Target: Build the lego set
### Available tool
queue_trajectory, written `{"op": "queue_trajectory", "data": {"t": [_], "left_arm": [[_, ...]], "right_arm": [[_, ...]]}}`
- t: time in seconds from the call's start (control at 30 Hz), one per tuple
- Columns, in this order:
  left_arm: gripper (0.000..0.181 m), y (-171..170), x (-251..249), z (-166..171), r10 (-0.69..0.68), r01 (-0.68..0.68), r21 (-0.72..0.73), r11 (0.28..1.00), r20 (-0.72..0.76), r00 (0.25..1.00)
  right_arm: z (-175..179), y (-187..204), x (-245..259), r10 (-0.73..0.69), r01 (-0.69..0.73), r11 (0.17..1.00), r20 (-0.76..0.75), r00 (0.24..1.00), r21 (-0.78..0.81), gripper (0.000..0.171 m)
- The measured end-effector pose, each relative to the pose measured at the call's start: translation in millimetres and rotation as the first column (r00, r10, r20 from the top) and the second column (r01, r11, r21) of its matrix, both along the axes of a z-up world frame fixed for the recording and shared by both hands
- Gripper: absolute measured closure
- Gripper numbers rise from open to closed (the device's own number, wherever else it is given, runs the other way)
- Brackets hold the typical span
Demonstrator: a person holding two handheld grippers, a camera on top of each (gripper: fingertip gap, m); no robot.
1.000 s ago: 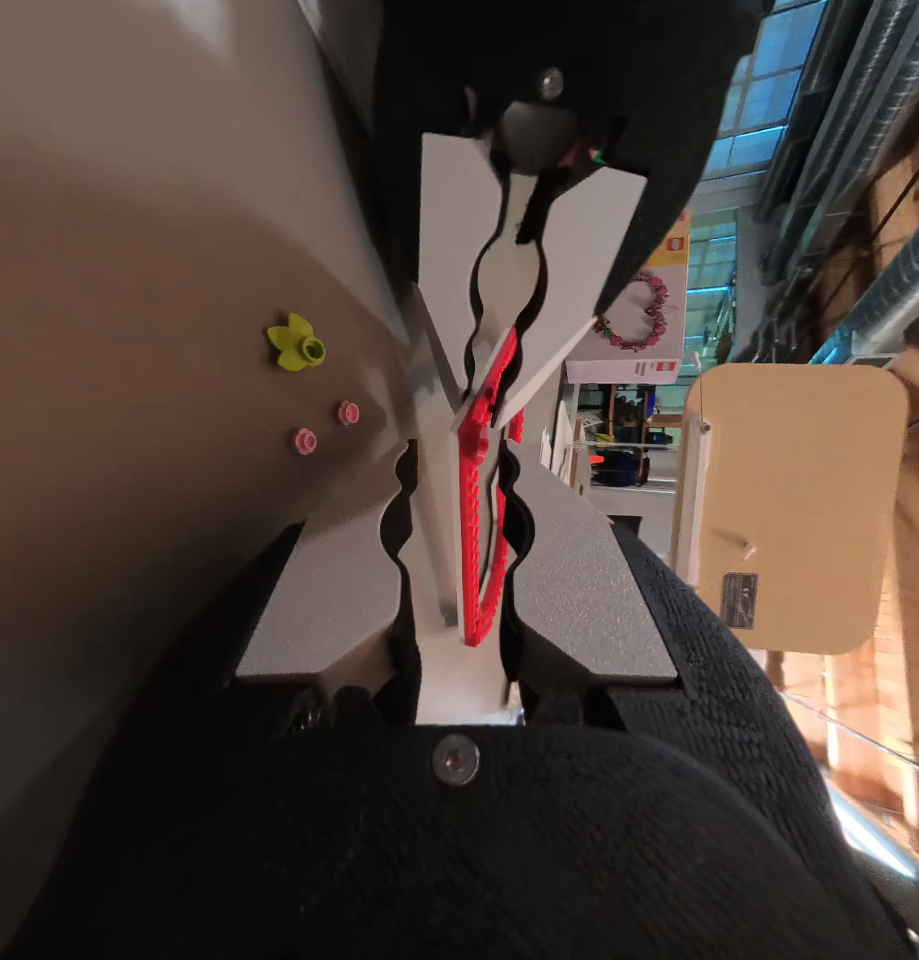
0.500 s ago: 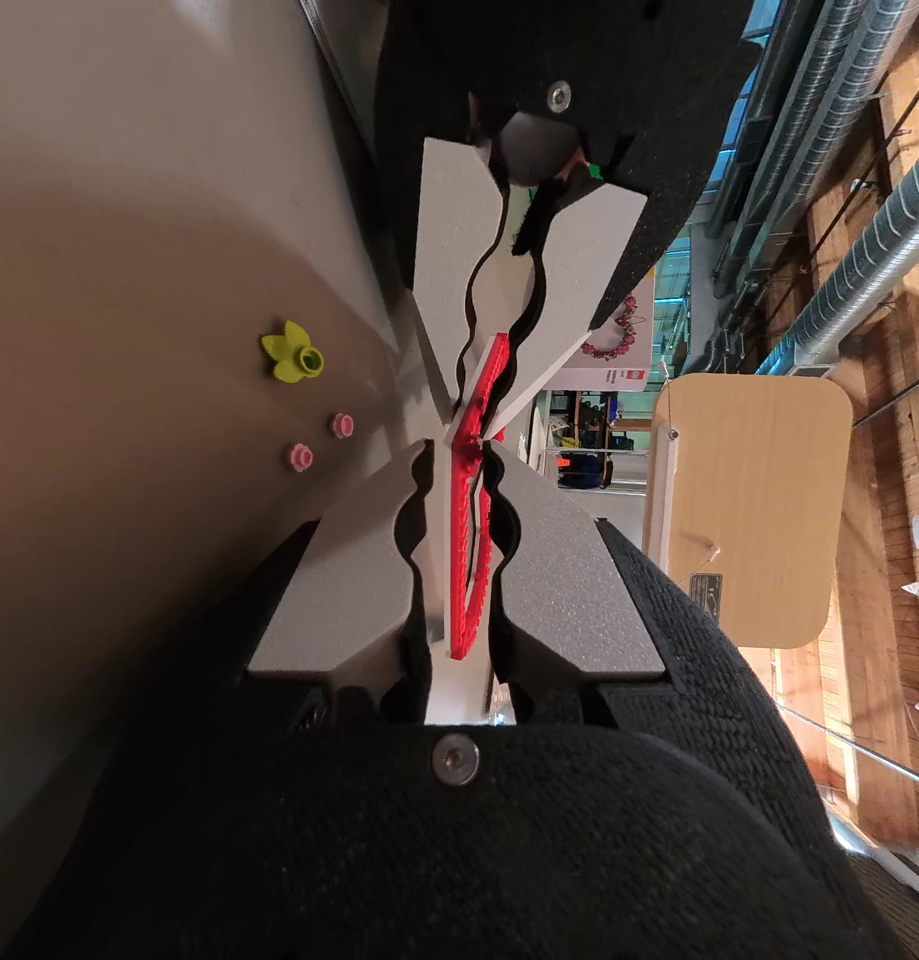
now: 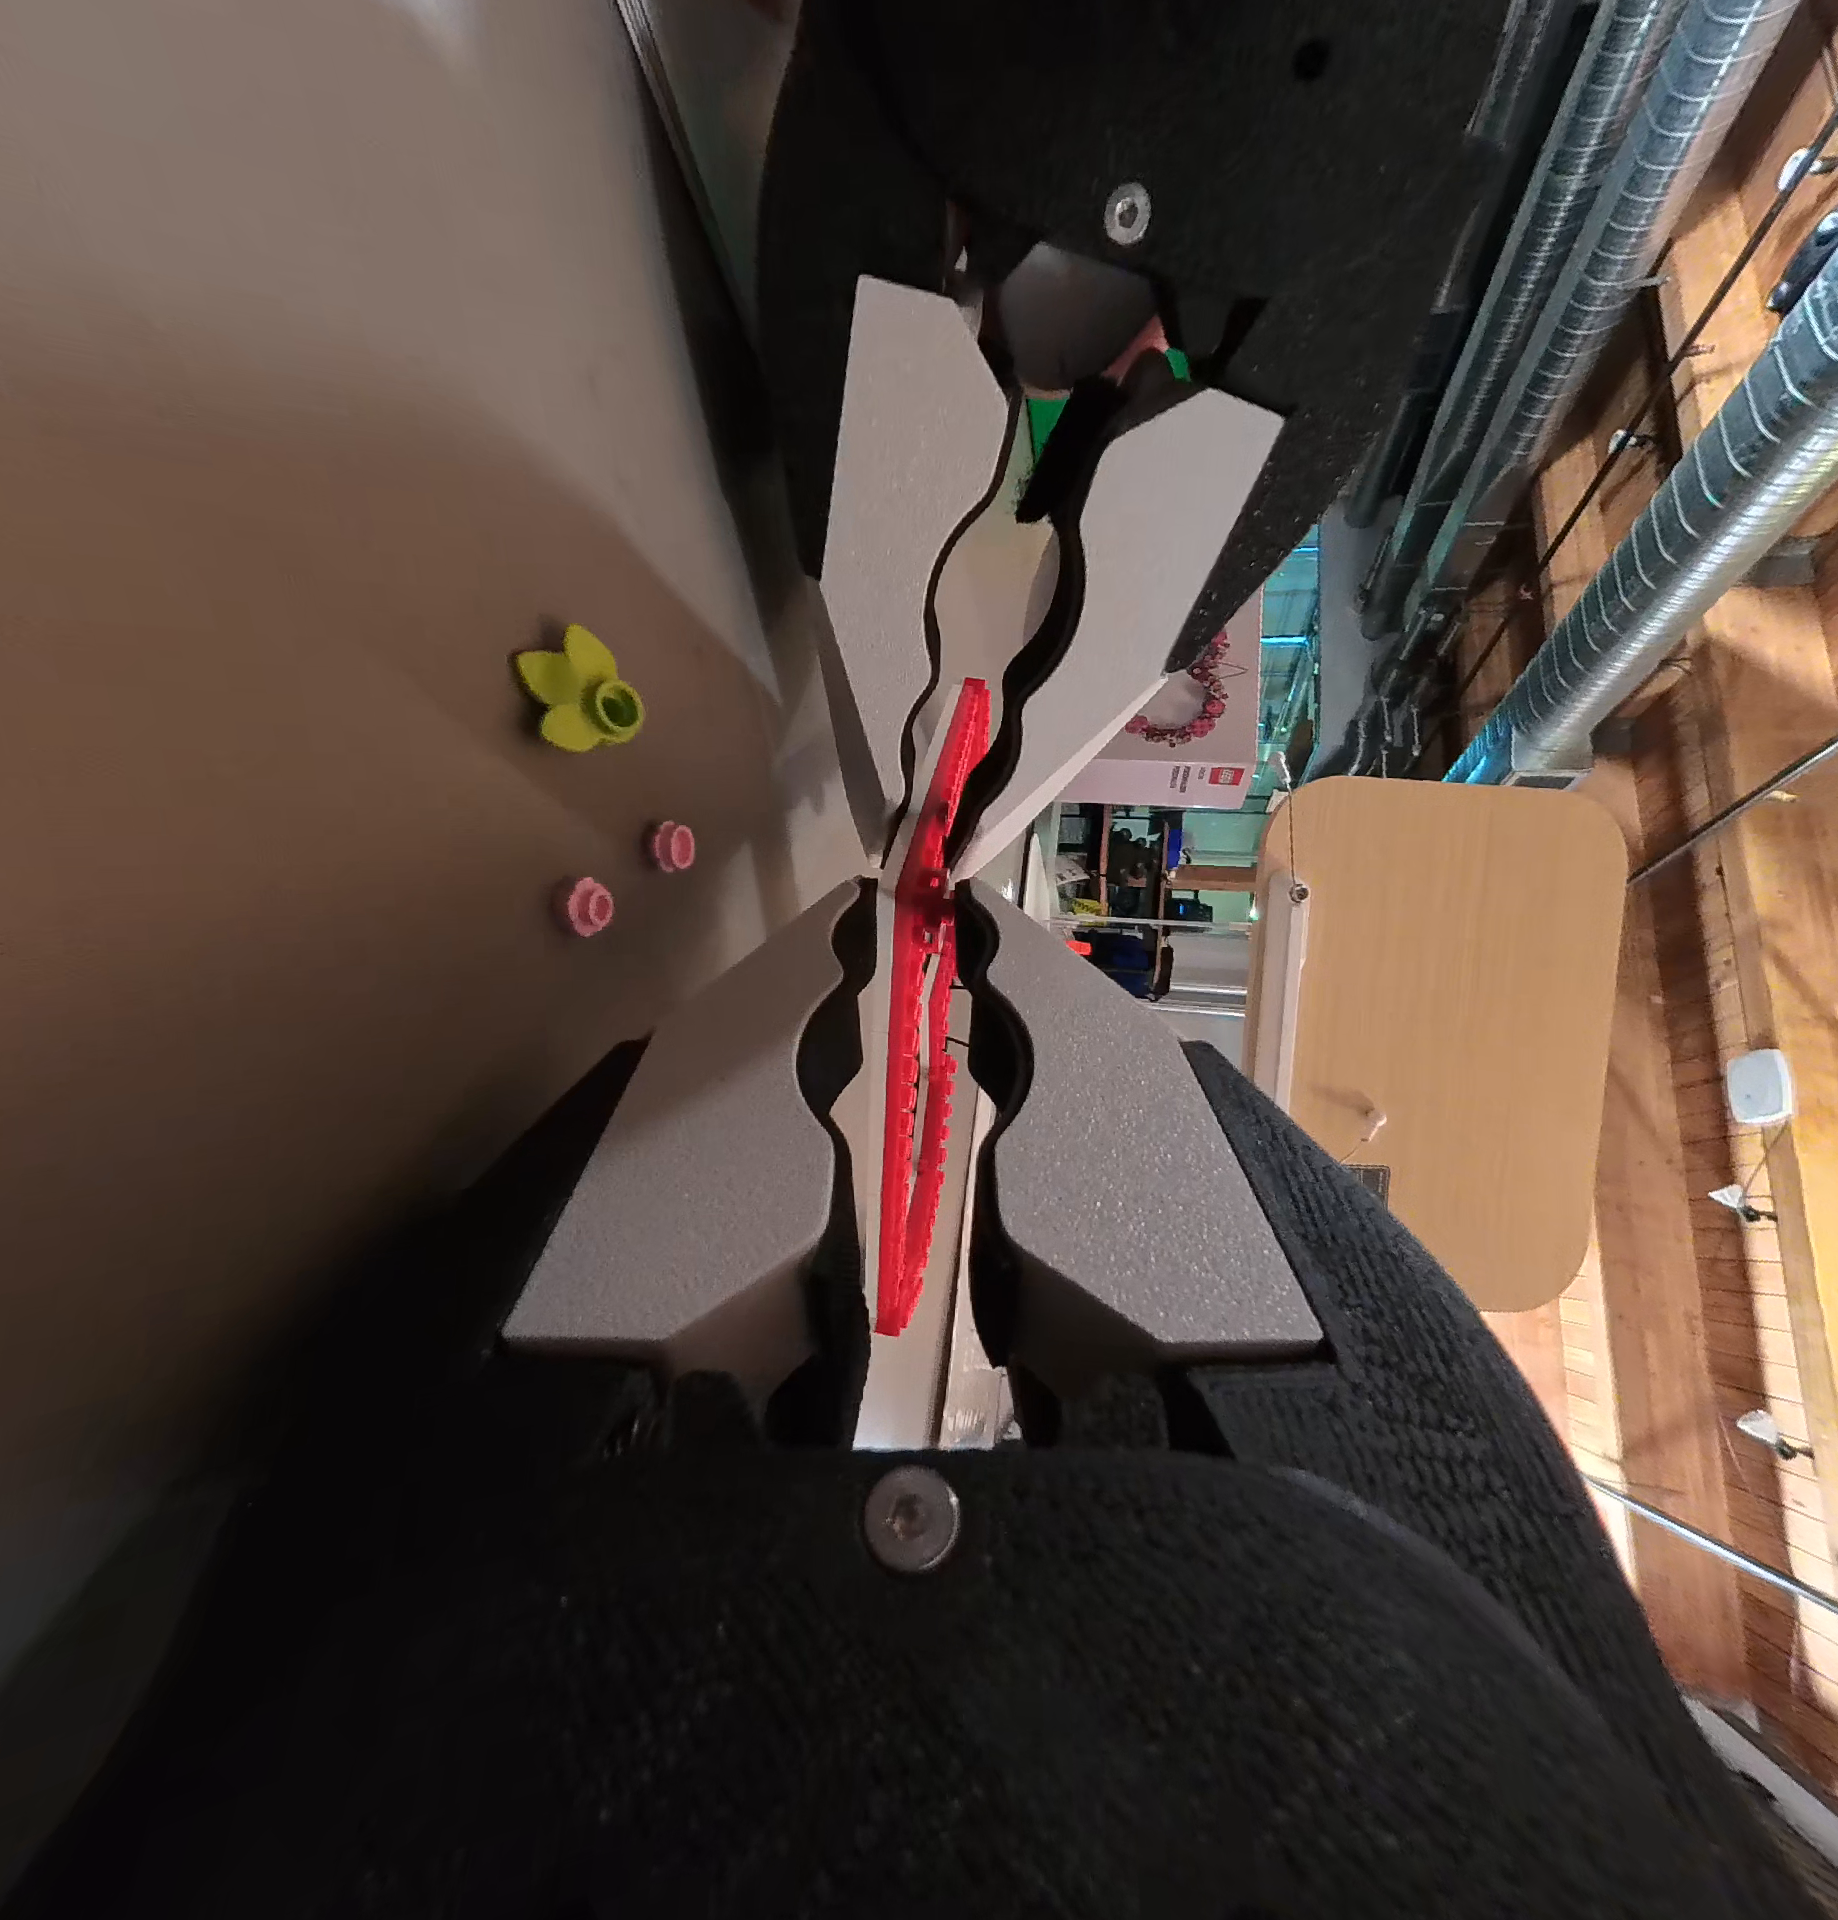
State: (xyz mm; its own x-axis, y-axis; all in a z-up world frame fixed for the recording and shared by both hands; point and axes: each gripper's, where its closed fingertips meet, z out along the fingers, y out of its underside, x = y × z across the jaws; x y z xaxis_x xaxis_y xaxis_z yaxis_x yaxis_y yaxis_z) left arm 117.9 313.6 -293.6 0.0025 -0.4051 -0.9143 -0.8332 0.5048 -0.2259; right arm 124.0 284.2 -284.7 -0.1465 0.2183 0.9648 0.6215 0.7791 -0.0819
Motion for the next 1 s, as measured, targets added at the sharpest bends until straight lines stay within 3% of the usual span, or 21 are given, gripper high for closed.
{"op": "queue_trajectory", "data": {"t": [0.7, 1.0], "left_arm": [[0.171, -0.6, 0.3, -3.3, 0.002, -0.002, -0.01, 1.0, -0.014, 1.0], [0.171, -2.0, 1.7, -2.0, -0.008, 0.008, -0.01, 1.0, -0.005, 1.0]], "right_arm": [[-4.7, 1.9, 1.6, -0.114, 0.115, 0.993, 0.024, 0.993, -0.037, 0.158], [-3.4, 0.1, 2.0, -0.071, 0.07, 0.995, -0.015, 0.997, -0.071, 0.158]]}}
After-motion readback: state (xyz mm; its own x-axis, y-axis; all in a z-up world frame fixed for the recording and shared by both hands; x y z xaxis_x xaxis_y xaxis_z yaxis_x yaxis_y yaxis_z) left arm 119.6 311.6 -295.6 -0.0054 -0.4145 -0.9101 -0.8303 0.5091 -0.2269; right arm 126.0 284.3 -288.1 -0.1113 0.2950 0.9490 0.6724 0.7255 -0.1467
